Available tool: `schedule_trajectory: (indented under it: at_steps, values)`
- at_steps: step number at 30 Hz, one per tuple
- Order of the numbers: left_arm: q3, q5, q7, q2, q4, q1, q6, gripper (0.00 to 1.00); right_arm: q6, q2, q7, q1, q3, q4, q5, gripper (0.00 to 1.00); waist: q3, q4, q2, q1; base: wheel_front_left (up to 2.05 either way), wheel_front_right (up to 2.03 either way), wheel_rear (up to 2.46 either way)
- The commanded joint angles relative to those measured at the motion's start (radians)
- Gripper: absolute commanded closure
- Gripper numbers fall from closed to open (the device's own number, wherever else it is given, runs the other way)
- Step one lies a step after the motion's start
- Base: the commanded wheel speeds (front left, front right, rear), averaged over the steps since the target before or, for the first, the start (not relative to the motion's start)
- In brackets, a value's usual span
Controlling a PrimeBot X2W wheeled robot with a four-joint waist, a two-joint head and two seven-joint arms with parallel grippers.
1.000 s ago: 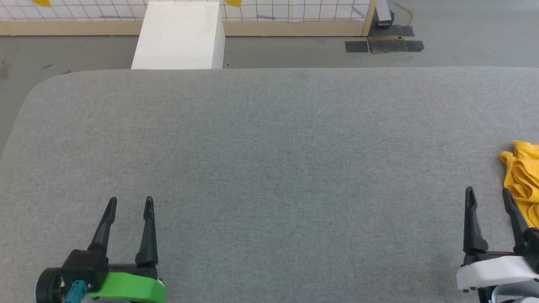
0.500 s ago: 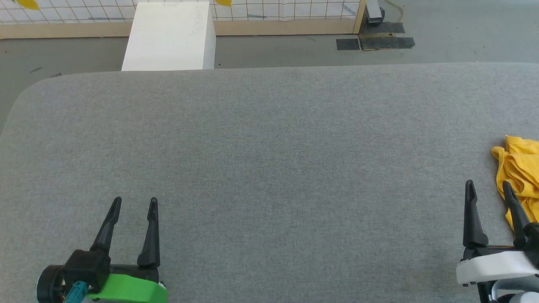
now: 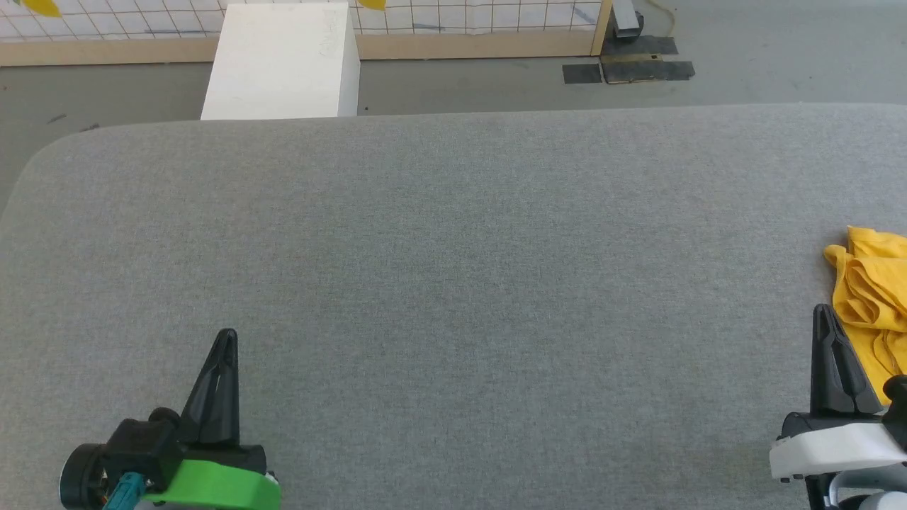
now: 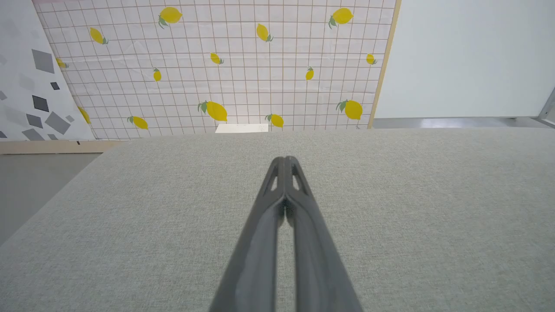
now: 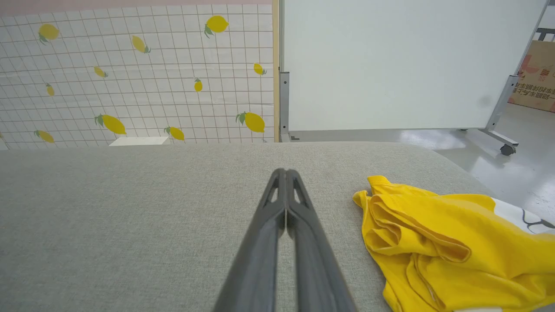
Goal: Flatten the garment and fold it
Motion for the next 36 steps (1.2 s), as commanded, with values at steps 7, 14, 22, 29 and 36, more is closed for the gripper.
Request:
schedule_trajectory:
  at_steps: [7,14,22,29,36]
  values:
    - [-0.002,0.012,0.020,-0.006,0.006,-0.007,0.009,1.00,0.000,0.000,0.020,-0.002,0.018,-0.005,-0.003,1.00,-0.012,0.000,0.0000,0.0000,0.00,0.00,0.00]
    - [-0.004,0.020,0.034,-0.011,0.010,-0.013,0.016,1.00,0.000,0.000,0.034,-0.003,0.030,-0.008,-0.006,1.00,-0.021,0.001,0.0000,0.0000,0.00,0.00,0.00]
    - [-0.006,0.029,0.050,-0.016,0.014,-0.019,0.024,1.00,0.000,0.000,0.050,-0.004,0.045,-0.012,-0.009,1.00,-0.031,0.001,0.0000,0.0000,0.00,0.00,0.00]
    - [-0.008,0.040,0.069,-0.022,0.020,-0.025,0.033,1.00,-0.001,0.000,0.068,-0.005,0.061,-0.017,-0.012,1.00,-0.042,0.001,0.0000,0.0000,0.00,0.00,0.00]
    - [-0.010,0.048,0.082,-0.026,0.024,-0.031,0.040,1.00,-0.001,0.000,0.082,-0.006,0.073,-0.020,-0.015,1.00,-0.050,0.001,0.0000,0.0000,0.00,0.00,0.00]
